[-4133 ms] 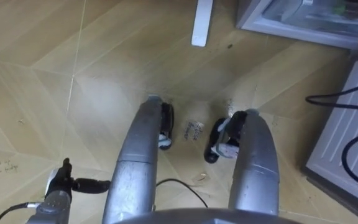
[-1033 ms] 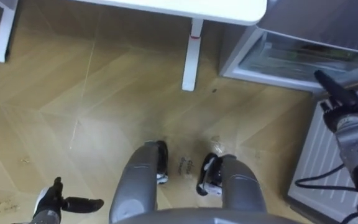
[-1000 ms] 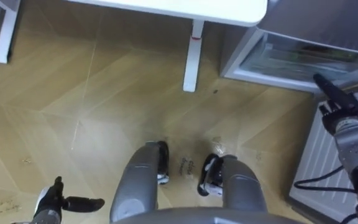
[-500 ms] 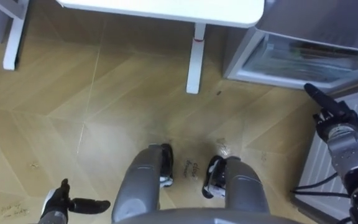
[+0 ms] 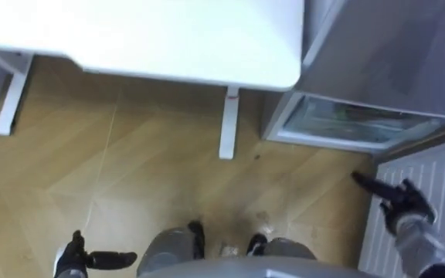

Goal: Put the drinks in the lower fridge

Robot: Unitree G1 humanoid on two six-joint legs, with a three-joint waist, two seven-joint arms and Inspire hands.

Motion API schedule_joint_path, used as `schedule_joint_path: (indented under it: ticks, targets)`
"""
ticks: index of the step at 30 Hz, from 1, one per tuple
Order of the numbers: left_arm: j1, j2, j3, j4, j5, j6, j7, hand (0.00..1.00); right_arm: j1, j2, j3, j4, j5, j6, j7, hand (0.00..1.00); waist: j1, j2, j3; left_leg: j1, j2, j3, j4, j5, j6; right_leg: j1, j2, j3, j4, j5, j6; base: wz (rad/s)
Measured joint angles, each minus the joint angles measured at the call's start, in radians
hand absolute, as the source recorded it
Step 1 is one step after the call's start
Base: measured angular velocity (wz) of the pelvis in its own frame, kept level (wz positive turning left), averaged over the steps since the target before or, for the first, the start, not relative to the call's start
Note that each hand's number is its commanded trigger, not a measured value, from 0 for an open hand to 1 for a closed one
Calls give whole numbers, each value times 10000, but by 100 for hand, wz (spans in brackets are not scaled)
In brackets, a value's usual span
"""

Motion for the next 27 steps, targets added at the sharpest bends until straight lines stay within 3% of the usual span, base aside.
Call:
schedule_joint_path:
  ticks: [2, 4, 10, 17, 27]
  targets:
    - [-28, -155, -18, 172, 1, -110, 61, 0, 284, 269, 3, 261, -776, 26, 57, 0, -75, 27, -36, 459, -18, 80, -309, -2, -1, 374, 1, 71, -195, 32, 46, -19]
    - [-34, -237, 10, 263, 148, -148, 62, 0, 508, 547, 14, 609, -1678, 124, 198, 0, -220, 77, -23, 979, -85, 255, -651, -7, -13, 765, 26, 179, -428, 82, 62, -22]
    - [5, -654, 599, 312, 1063, -186, 50, 0, 762, 999, -116, 1128, -2154, 226, 533, 0, -304, 127, 53, 1797, -102, 489, -1146, -4, -42, 1319, 81, 466, -759, 144, 98, -16]
    - [206, -965, 1228, 406, 1429, -163, 44, 0, 847, 1102, -362, 1441, -2543, 482, 616, 0, -309, 120, 50, 2379, -118, 600, -1474, -3, -66, 1811, 116, 617, -965, 182, 115, -7]
    - [179, -1156, 1562, 688, 1448, 389, 43, 0, 897, 1421, -768, 1592, -3448, 1044, 607, 0, -381, 43, 50, 2671, -101, 777, -1523, -10, -74, 2012, 127, 746, -956, 185, 114, -4]
